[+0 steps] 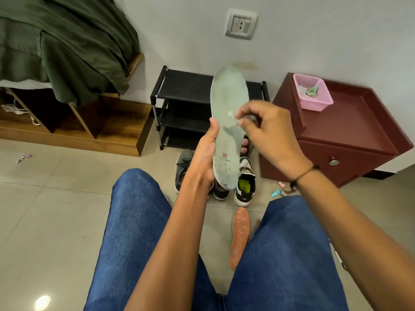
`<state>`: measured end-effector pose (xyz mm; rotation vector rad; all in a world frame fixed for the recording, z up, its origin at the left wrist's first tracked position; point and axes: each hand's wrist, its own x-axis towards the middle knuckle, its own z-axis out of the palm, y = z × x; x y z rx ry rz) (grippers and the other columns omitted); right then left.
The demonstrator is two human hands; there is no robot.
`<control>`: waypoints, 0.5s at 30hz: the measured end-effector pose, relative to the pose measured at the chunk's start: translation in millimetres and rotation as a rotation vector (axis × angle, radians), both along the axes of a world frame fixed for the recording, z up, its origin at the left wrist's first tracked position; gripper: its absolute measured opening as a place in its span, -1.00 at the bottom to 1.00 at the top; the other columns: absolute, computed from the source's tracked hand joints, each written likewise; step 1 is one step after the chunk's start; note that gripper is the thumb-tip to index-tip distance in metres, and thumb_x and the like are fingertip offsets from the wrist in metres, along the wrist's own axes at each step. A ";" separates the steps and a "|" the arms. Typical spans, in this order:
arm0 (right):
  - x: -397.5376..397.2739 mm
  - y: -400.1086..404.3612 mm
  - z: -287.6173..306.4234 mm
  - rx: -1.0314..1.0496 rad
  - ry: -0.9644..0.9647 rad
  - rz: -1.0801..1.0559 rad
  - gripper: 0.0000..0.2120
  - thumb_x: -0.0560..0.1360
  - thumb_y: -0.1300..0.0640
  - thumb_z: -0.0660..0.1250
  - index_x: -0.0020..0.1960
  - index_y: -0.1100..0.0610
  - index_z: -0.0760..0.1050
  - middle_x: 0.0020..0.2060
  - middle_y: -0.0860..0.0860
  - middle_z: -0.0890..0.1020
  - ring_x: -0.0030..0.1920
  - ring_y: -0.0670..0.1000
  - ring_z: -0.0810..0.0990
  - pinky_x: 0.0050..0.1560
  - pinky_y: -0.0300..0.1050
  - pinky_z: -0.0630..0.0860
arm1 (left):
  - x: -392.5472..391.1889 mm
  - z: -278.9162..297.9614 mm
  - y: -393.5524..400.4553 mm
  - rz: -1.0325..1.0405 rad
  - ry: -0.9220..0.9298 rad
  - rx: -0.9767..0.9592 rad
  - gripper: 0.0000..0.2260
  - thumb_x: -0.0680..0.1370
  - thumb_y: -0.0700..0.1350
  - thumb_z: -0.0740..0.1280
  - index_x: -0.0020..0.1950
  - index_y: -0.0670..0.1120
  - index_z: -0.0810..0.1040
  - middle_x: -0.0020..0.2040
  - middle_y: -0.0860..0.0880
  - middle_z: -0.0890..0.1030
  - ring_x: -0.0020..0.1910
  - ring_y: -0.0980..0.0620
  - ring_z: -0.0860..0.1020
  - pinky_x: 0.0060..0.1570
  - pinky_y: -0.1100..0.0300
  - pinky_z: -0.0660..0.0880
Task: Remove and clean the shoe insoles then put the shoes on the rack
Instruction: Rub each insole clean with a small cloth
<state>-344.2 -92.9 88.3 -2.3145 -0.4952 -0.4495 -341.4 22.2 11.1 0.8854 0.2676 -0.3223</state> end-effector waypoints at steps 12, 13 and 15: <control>-36.7 32.4 -63.4 -0.087 0.066 0.042 -0.83 0.32 0.34 0.20 -0.26 0.16 0.54 -0.29 0.02 0.61 -0.22 0.05 0.57 -0.17 -0.10 0.49 | -2.9 -11.1 5.9 0.076 -0.055 -0.287 -0.40 0.60 0.26 -0.06 0.01 -0.11 0.64 -0.13 -0.14 0.67 -0.18 -0.06 0.61 -0.14 0.12 0.58; -44.5 30.4 -64.5 -0.041 0.111 0.061 -0.82 0.33 0.37 0.23 -0.26 0.16 0.55 -0.29 -0.01 0.61 -0.22 -0.03 0.57 -0.17 -0.17 0.48 | -2.6 -11.8 8.5 0.044 -0.063 -0.266 -0.34 0.59 0.29 -0.08 -0.06 -0.08 0.70 -0.12 -0.14 0.66 -0.20 -0.05 0.59 -0.20 0.15 0.57; -52.0 22.3 -58.9 0.009 0.239 0.108 -0.81 0.34 0.42 0.29 -0.24 0.16 0.58 -0.31 -0.08 0.60 -0.23 -0.16 0.55 -0.19 -0.36 0.42 | -1.2 -11.9 10.2 -0.005 -0.080 -0.254 -0.30 0.57 0.32 -0.11 -0.08 -0.08 0.72 -0.07 -0.13 0.64 -0.25 -0.03 0.54 -0.28 0.18 0.54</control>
